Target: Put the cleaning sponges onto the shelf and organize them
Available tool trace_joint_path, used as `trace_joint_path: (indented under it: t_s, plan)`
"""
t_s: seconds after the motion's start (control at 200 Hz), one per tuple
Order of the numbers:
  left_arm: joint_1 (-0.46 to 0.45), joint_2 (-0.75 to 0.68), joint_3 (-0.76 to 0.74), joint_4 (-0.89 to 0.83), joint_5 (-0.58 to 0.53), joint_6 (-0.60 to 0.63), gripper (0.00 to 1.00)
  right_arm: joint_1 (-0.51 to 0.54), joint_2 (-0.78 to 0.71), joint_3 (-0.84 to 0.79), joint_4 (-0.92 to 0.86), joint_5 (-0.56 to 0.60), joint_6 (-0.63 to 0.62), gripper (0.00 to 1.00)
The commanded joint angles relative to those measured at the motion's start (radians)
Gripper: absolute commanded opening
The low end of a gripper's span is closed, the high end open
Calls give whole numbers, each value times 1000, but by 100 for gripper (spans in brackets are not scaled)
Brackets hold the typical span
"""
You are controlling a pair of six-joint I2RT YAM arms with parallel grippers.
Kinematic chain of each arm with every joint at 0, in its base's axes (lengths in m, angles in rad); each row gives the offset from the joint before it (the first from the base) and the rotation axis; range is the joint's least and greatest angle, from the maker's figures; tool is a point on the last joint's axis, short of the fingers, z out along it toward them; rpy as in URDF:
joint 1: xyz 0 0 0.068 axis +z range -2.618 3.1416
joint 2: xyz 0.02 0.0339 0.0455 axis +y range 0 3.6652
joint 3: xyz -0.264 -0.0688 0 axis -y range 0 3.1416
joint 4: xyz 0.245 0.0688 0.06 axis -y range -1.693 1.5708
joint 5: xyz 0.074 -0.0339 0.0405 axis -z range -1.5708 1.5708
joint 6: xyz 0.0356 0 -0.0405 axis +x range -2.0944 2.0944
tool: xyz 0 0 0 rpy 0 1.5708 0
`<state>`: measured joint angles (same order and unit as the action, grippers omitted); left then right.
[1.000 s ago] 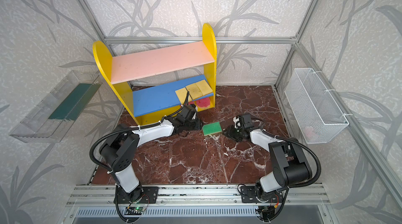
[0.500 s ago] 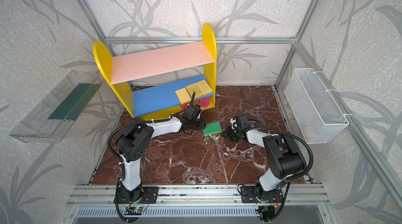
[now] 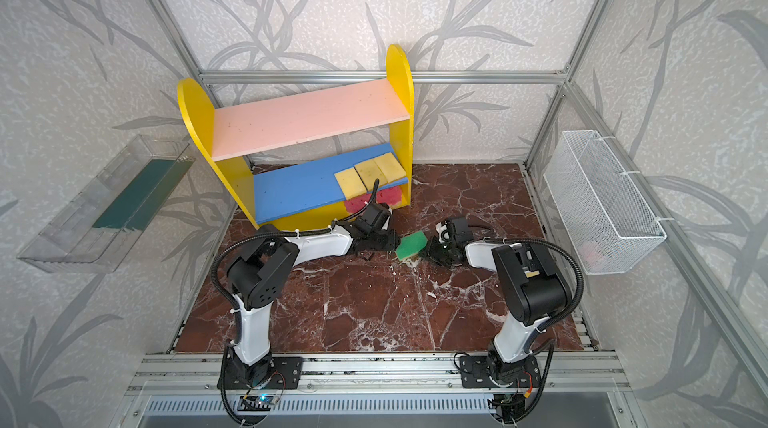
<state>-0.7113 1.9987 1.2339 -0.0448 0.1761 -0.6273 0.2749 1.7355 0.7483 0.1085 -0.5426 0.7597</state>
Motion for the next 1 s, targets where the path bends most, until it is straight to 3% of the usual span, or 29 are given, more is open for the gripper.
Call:
trace_joint_path:
  t_s: [0.0,0.315,0.62,0.85,0.994]
  plan:
    - [-31,-31,-48,49,18,-47,36,-2,35,40,-5,22,1,17]
    - [-131,-72,-114,115,-7,-107,37,-14,77,133,-103,77,-34,24]
    - [-134,-172,-149,76,-42,-87,55,-13,4,148,-216,142,-111,43]
    - [-133,-292,-241,76,-69,-79,67,-13,-106,155,-289,204,-237,47]
    - [-134,-337,-303,87,-76,-91,69,-4,-145,173,-341,211,-303,48]
